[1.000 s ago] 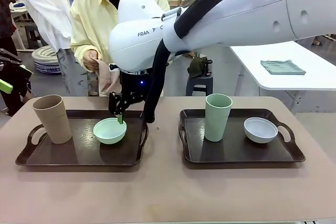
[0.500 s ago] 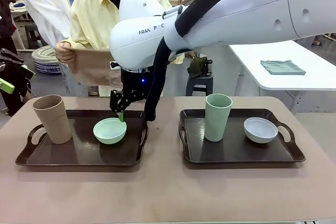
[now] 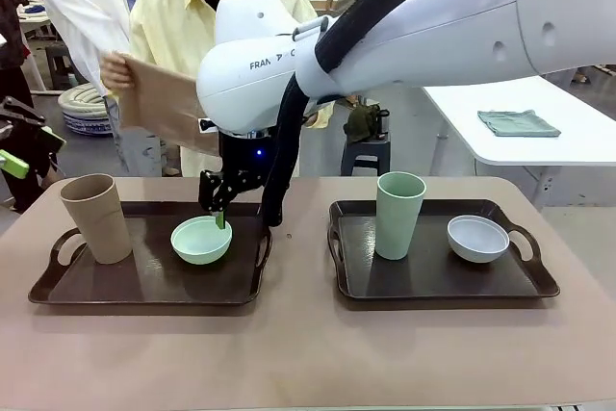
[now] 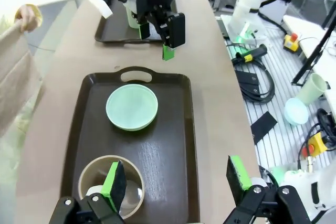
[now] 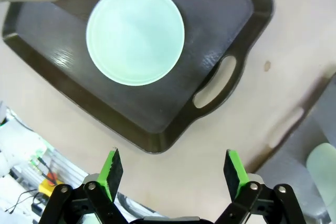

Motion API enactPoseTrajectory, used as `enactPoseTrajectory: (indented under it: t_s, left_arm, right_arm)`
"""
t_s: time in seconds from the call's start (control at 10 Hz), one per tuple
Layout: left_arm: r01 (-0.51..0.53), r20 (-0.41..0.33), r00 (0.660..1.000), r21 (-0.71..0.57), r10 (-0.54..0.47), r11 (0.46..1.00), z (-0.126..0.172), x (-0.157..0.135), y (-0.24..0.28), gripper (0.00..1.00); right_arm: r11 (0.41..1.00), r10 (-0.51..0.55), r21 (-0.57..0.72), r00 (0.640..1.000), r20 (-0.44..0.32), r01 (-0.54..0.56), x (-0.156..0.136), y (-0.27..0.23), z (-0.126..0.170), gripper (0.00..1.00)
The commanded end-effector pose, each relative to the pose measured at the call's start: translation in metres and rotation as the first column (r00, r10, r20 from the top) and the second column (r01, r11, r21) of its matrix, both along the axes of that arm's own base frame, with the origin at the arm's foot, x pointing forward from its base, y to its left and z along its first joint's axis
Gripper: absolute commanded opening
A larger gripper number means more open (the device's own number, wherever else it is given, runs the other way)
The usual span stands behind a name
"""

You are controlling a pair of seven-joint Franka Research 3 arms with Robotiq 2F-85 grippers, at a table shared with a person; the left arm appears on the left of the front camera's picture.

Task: Set up a tray with a mat and arrange the tableware.
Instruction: Pick up the Picnic Bowl and Reusable plastic cup from the Handle tray in front of the human's position and hold them in the air.

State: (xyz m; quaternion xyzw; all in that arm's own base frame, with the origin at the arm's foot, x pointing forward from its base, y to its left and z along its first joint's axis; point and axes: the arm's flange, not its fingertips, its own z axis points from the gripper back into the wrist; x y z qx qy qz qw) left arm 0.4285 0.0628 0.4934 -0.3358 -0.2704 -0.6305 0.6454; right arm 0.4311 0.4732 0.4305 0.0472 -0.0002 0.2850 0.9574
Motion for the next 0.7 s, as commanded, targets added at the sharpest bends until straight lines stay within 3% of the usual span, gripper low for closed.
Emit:
enactPoseTrajectory:
  t_s: [0.0, 0.2, 0.4, 0.6]
  left_arm:
    - [0.029, 0.019, 0.999, -0.016, -0.029, 0.999, -0.027, 0.009, -0.001, 1.00]
    - [0.019, 0.103, 0.995, -0.063, -0.013, 0.998, -0.038, 0.014, -0.001, 1.00]
    - [-0.053, 0.195, 0.979, -0.065, 0.065, 0.996, -0.043, 0.015, 0.009, 1.00]
    - [-0.129, 0.205, 0.971, 0.018, 0.123, 0.991, -0.053, 0.025, 0.028, 1.00]
  right_arm:
    - [0.999, 0.010, -0.040, 1.000, -0.007, -0.010, 0.010, 0.011, -0.010, 1.00]
    - [0.998, 0.008, -0.060, 1.000, -0.014, -0.009, 0.010, 0.012, -0.018, 1.00]
    - [0.998, 0.004, -0.067, 1.000, -0.020, -0.005, 0.010, 0.010, -0.024, 1.00]
    - [0.998, 0.000, -0.071, 0.999, -0.032, -0.003, 0.014, 0.011, -0.029, 1.00]
